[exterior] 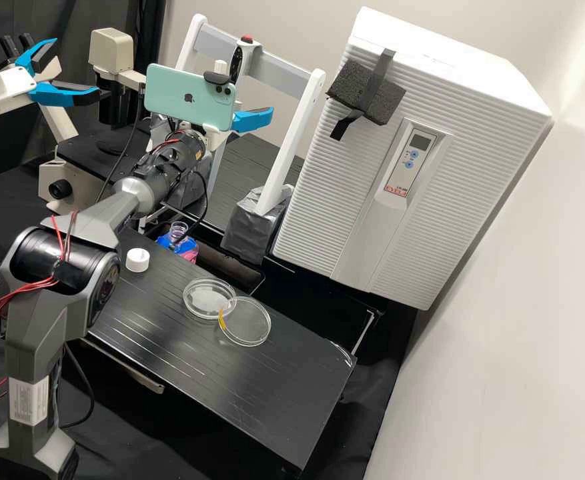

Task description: Use the pipette

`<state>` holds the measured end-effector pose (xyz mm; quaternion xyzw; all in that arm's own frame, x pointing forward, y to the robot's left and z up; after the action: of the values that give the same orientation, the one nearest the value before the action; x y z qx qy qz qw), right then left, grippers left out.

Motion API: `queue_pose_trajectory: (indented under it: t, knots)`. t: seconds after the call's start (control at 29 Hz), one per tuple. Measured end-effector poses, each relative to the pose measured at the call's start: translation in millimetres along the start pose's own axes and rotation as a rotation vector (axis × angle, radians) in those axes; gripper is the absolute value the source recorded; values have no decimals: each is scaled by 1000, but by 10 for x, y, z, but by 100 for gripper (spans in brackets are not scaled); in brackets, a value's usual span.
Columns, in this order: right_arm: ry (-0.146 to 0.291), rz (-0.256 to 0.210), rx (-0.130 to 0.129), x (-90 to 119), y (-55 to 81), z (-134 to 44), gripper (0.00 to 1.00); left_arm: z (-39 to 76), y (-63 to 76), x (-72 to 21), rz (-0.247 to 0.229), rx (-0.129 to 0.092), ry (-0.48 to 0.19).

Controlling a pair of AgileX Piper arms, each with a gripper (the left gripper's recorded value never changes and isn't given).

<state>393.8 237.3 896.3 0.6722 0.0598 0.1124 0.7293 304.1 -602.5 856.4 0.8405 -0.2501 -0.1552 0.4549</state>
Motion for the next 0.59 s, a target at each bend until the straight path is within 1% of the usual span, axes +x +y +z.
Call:
queue_pose_trajectory:
  t: [0.14,0.24,0.31,0.41,0.48,0.59]
  knots:
    - [-5,1,-4,-7,-14,33,0,16,-7,3,-4,-1,-4]
    - [-27,-15,-9,-31,-62,115,0,34,-12,7,-7,-4,-9]
    - [-33,-19,-8,-36,-74,137,0,42,-14,8,-7,-5,-12]
    - [-35,-22,8,-53,-81,145,0,55,-16,11,-8,-6,-16]
    - [-38,-30,1,-70,-100,158,0,62,-18,12,-8,-7,-18]
    - [-43,-34,0,-76,-114,178,0,69,-19,13,-8,-8,-20]
